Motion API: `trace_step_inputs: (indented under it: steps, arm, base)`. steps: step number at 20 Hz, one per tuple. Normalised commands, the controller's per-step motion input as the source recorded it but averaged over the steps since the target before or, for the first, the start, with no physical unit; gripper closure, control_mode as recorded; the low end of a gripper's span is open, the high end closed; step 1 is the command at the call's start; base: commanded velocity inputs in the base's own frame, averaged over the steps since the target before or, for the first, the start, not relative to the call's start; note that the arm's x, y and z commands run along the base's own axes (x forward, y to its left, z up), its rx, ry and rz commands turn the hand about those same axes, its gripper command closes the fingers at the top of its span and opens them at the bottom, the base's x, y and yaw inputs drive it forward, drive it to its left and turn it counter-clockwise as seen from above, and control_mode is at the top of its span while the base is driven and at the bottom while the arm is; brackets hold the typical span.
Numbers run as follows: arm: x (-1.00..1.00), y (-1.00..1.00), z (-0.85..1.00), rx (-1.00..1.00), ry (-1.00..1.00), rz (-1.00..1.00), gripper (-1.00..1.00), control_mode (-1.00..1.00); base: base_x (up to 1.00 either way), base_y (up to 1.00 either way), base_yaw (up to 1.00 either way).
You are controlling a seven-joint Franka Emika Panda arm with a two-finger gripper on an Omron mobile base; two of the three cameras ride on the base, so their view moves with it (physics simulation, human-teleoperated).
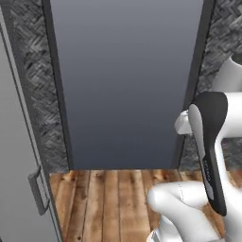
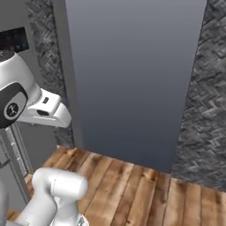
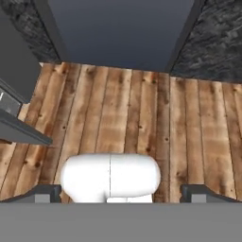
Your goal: Take the peach, mango, and chicken drumstick from the freezer and place them in the bowl on the counter.
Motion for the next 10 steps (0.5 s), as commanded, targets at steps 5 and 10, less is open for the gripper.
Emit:
trace_step_inputs:
  steps: [5, 10]
  arm:
    - [0.00, 0.00, 0.00, 0.00, 0.00, 0.00, -1.00, 1.00]
    - [0.00, 0.00, 0.00, 0.00, 0.00, 0.00, -1.00, 1.00]
  base:
    - [0.95, -0.43, 0.71]
    - [0.97, -0.38, 0.73]
